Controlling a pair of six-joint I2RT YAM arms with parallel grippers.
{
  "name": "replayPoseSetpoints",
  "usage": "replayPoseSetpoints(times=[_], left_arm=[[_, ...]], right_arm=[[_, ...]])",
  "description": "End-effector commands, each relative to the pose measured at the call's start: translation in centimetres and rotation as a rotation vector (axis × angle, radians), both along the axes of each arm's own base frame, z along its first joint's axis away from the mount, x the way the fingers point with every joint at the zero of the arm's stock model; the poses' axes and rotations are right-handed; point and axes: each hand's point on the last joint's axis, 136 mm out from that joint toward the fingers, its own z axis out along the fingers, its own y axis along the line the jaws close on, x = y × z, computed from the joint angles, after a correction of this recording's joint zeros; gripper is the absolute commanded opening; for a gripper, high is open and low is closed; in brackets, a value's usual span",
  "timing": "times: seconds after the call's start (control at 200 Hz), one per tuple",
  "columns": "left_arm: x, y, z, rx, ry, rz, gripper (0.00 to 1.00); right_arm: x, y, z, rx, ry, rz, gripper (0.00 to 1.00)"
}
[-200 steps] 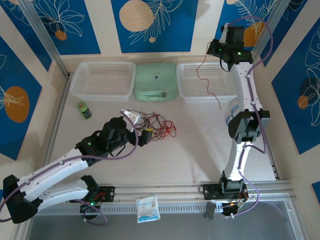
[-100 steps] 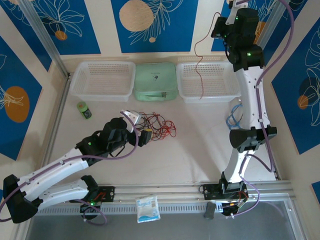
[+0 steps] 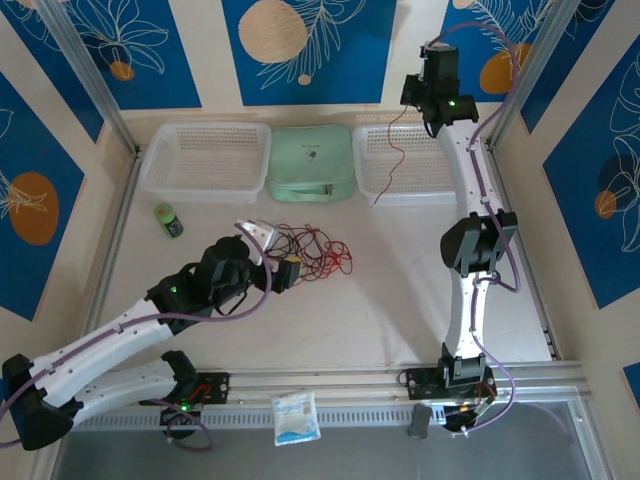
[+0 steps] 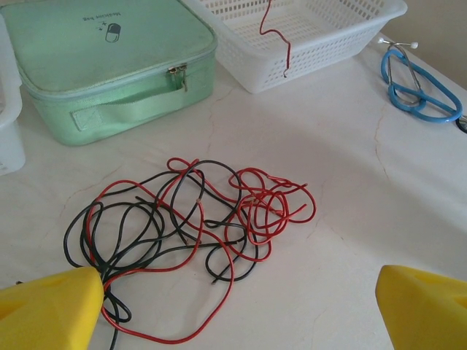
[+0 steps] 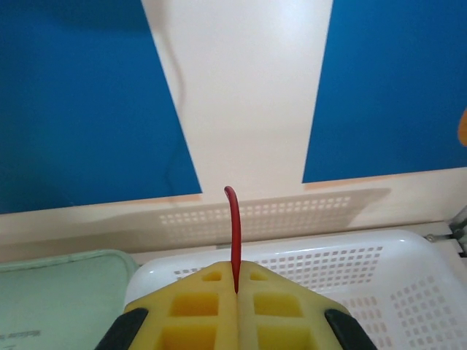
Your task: Untangle the cables
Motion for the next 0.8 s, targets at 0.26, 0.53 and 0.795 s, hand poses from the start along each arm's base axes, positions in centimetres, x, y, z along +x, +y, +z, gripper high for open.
replayPoseSetpoints(times=[0.26,0.53,0.795], left_arm=[[0.1,0.7,0.7,0.003,-0.007,0.046,0.95],[0.6,1.7,0.5,0.032,0.017,0.117,0.92],[1.0,1.6,-0.6,0.074,0.063,0.139,0.93]], right_arm=[[-1.5,-8.6,-17.1,-0.304,0.325,-0.378,0.0],[-5.4,-13.8,-20.5,-0.396,0.469,-0.543,0.0],[-5.9,-12.0,-25.4,-0.298,0.642,-0.421,0.08]])
